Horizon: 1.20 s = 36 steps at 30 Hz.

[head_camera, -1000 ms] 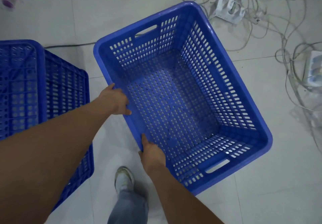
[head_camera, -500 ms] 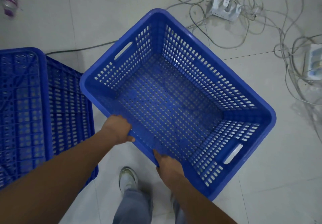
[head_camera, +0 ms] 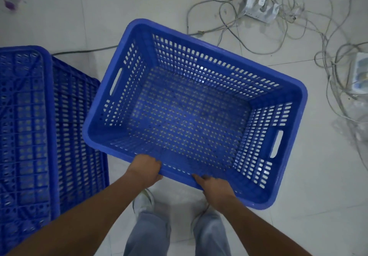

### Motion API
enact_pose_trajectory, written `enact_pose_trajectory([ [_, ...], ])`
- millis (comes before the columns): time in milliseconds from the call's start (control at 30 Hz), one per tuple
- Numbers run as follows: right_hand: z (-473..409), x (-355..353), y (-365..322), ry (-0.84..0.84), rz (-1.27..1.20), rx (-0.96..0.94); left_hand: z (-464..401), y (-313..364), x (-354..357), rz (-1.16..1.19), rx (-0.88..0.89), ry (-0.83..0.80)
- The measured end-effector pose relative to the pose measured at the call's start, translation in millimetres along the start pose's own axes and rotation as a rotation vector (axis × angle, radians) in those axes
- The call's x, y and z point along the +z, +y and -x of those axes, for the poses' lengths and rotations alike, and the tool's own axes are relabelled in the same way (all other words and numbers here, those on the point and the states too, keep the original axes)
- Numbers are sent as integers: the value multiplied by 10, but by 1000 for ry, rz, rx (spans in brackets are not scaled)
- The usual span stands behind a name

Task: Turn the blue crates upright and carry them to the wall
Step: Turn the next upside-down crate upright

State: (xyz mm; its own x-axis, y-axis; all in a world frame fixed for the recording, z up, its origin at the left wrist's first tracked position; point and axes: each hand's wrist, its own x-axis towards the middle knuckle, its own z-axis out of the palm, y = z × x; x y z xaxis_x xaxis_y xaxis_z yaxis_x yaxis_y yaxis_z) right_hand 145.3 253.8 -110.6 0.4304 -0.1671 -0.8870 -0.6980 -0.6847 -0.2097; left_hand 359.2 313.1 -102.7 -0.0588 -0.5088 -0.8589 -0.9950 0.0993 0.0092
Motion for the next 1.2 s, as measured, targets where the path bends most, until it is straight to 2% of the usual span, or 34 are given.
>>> enact_pose_trajectory([
  [467, 239, 191, 583, -54, 113, -7, 80, 755, 188, 228, -6, -95],
  [667, 269, 149, 824, -50, 159, 40, 134, 837, 180, 433, -53, -116],
  [733, 234, 38, 880, -115, 117, 47, 166, 669, 147, 540, -151, -73],
  [800, 199, -158, 946, -159, 12, 73, 221, 390, 108, 645, -283, 115],
  [833, 182, -285, 987, -128, -61, 96, 255, 221, 93, 687, -357, 261],
  [900, 164, -557, 1100, 94, -266, 170, 339, -137, 73, 717, -522, 551],
  [1000, 172, -927, 1330, 539, -470, 346, 442, -520, 165, 792, -811, 740],
  [1067, 184, -1105, 1497, 718, -501, 446, 487, -667, 300, 918, -969, 695],
  [1200, 185, -1234, 1764, 695, -494, 647, 484, -914, 540, 1329, -1099, 425],
])
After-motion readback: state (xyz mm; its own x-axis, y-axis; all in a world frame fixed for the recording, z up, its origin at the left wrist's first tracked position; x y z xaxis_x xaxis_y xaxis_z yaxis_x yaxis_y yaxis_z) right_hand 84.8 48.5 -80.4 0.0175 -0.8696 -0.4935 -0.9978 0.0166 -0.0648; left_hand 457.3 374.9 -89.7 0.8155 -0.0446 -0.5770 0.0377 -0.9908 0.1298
